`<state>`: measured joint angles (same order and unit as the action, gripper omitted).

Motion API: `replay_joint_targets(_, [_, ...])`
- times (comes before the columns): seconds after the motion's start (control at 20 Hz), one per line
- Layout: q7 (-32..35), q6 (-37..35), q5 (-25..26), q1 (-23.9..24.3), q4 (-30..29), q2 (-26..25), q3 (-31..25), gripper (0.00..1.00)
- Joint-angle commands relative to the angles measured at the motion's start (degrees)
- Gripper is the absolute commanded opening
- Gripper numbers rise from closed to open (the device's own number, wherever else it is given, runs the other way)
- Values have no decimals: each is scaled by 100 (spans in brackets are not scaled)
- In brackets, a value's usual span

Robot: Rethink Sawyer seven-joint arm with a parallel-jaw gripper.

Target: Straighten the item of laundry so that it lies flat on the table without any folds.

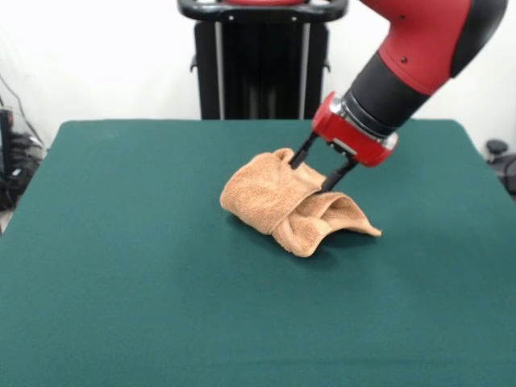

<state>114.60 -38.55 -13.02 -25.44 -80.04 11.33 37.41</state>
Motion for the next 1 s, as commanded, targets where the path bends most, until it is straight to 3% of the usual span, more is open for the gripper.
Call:
replay_joint_targets(0.05, [1500, 236, -126, 9, -545, -39, -335, 100])
replay_joint_targets(1.0, [1601, 584, -338, 104, -298, -278, -464, 100])
